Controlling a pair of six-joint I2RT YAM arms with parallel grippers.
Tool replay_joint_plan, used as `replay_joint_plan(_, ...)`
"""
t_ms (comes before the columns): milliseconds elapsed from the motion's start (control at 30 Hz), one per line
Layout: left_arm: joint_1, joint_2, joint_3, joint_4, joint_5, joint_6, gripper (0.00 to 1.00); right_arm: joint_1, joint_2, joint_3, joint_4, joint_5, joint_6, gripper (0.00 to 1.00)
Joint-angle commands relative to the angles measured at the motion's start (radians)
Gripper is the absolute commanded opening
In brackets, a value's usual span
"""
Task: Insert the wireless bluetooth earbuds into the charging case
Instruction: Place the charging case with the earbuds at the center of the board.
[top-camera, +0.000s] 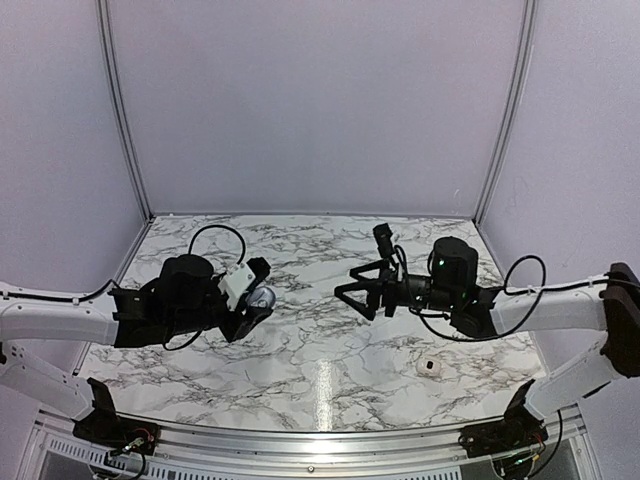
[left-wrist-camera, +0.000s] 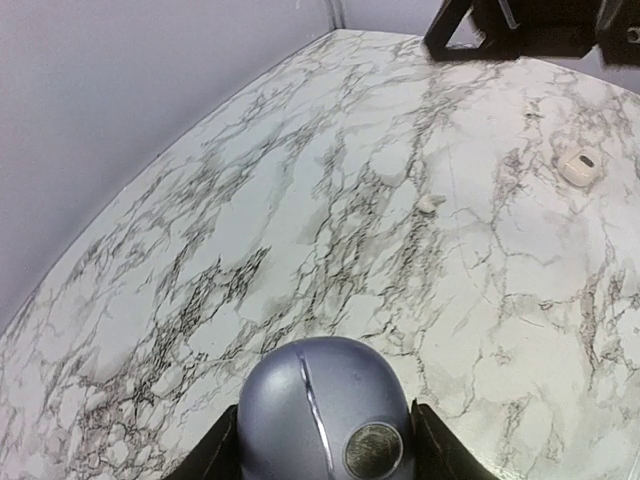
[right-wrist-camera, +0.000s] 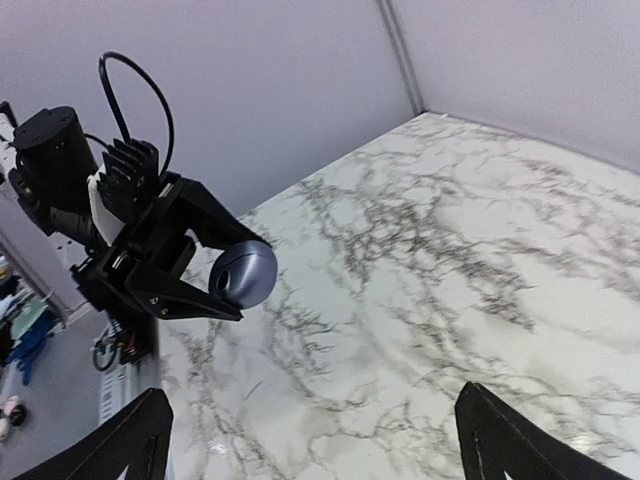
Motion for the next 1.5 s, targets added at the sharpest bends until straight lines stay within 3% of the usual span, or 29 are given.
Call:
replay_joint_plan(0, 0.116, 0.073, 0.013, 0.075, 0.093, -0.195, 0.28, -0.043, -0.17, -0.006, -0.215, 0.305, -0.169, 0.99)
replay_joint_plan(133, 0.212, 0.185, 0.062, 0.074, 0.118, -0.31, 0.27, -0.049, -0.293, -0.032, -0.333, 0.477, -0.164, 0.98)
replay_joint_plan(267, 0.286, 0.334, 0.124, 0.074, 0.135, -0.385, 0.27, -0.052, -0.344, 0.023, -0.57, 0.426, -0.155, 0.99)
replay_joint_plan(367, 0.32, 0.422, 0.177, 0.052, 0.137, -0.418, 0.28, -0.051, -0.364, 0.056, -0.765, 0.425, -0.076, 0.99)
replay_joint_plan(700, 0.353, 0.576, 0.303, -0.06, 0.064, -0.485, 0.33, -0.051, -0.407, 0.063, -1.188, 0.566, 0.227, 0.94)
replay_joint_plan(933, 0.369, 0.624, 0.348, -0.11, 0.047, -0.514, 0.37, -0.051, -0.365, 0.004, -1.262, 0.651, 0.366, 0.89)
replay_joint_plan(1267, 0.377, 0.648, 0.38, -0.134, 0.06, -0.51, 0.45, -0.047, -0.34, -0.113, -1.203, 0.622, 0.469, 0.81)
replay_joint_plan(1467, 0.377, 0.649, 0.377, -0.123, 0.056, -0.519, 0.63, -0.036, -0.277, -0.128, -1.164, 0.617, 0.455, 0.8)
